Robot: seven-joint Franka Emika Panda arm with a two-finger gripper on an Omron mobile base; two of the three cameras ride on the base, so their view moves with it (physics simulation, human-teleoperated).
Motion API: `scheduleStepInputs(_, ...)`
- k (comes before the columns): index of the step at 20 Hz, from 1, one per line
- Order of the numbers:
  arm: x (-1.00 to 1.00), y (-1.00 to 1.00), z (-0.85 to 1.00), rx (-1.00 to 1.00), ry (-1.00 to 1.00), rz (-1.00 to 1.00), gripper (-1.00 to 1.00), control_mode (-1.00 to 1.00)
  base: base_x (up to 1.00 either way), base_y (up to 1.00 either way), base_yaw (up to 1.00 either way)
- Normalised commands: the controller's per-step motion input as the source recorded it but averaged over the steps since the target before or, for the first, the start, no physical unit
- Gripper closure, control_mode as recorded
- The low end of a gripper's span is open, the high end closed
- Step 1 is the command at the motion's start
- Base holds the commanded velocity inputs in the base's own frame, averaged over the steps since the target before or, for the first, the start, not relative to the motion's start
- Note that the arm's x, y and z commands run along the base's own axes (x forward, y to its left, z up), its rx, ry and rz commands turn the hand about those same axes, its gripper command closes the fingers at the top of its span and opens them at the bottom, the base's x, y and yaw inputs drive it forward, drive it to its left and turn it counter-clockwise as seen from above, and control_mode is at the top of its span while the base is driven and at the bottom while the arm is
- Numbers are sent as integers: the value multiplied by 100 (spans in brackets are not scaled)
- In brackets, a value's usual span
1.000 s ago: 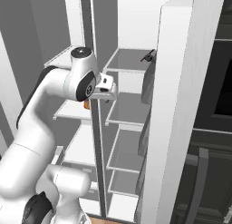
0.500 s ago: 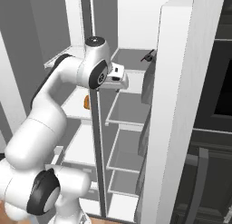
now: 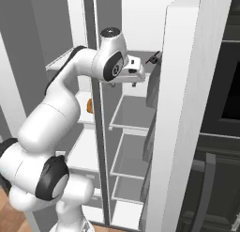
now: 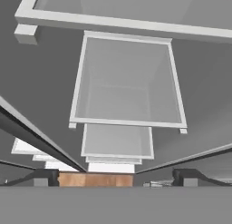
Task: There's a fish in the fridge that needs to be moved to the freezer for freezing. Pick up the fish from the fridge, place it on any shelf in the freezer, and close the fridge and freezer doors when done.
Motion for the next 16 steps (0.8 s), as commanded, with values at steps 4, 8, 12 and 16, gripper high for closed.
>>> scheduleStepInputs(4,0,-11,51,0,-12,0,-100,-100,0,0,0)
scheduleStepInputs(8,20,-14,37,0,0,0,-100,-100,0,0,0)
scheduleStepInputs(12,43,-28,19,-7,14,0,-100,-100,0,0,0)
scheduleStepInputs(16,36,-26,8,-4,4,0,-100,-100,0,0,0)
